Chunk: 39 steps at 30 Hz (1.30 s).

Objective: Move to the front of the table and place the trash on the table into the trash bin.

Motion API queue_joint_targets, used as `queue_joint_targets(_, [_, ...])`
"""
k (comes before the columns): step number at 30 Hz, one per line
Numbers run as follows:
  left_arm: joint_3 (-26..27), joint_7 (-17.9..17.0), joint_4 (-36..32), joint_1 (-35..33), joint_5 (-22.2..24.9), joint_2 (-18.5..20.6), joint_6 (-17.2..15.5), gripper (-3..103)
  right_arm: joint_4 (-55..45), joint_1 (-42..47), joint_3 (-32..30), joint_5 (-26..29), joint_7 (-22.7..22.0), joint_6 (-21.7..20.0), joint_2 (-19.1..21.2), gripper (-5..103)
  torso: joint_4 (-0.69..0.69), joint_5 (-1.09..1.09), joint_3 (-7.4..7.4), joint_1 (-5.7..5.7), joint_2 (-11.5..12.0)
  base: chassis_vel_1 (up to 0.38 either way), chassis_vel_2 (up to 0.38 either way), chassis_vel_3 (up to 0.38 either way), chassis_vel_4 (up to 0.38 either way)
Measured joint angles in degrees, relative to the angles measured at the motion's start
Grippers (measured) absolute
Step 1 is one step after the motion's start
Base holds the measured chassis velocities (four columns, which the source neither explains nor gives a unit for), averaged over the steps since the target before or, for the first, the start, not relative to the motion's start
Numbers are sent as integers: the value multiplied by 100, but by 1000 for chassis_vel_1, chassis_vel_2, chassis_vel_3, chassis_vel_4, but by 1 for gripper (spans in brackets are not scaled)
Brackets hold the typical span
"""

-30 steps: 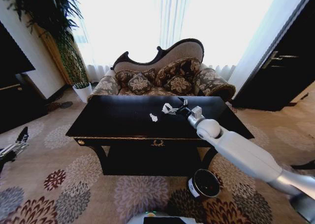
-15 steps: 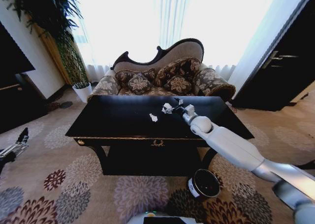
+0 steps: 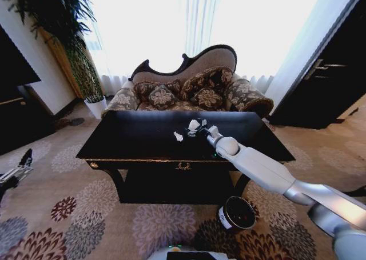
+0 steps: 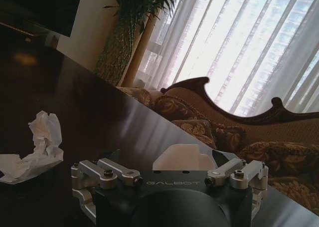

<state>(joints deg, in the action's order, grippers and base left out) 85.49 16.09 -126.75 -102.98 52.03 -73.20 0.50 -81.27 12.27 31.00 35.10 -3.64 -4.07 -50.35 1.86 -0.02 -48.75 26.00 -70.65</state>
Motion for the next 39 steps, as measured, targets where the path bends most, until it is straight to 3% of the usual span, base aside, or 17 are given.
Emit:
queue_joint_targets(7, [78,0,44,-14,34,24,6,100,121,-87,45,-37,113,82,-56,99,0,0,0,0,-1,0,0,0,0])
queue_joint_targets(8, [59,0,44,-10,27,8,12,100,137,-86,45,-66,161,106,-54,90,0,0,0,0,-1,0,0,0,0])
queue_joint_targets(18, [43,2,24,-3,27,7,18,100,348,-134,109,-122,251,139,-59,62,1,0,0,0,-1,0,0,0,0])
queue_joint_targets(22, [68,3,31,-37,33,2,50,100,502,-167,167,-121,270,152,-85,41,1,1,0,0,-1,0,0,0,0])
queue_joint_targets(26, [68,5,31,-36,33,0,52,100,485,-128,162,-89,270,157,-87,30,1,1,0,0,-1,0,0,0,0])
queue_joint_targets(28, [45,5,3,-32,33,-10,52,100,434,-87,127,-75,285,161,-55,20,0,1,1,0,-1,0,0,0,0])
queue_joint_targets(31, [26,5,-16,-30,32,-22,52,100,401,-64,90,-38,299,172,-14,14,0,0,0,0,-1,0,0,0,0])
queue_joint_targets(33, [14,5,-38,-32,30,-35,52,100,350,-19,22,72,339,250,74,3,0,1,0,0,-1,0,0,0,0])
queue_joint_targets(39, [-2,5,-92,-38,30,-43,52,100,149,114,-226,272,465,428,253,1,1,1,1,0,-1,0,0,0,0])
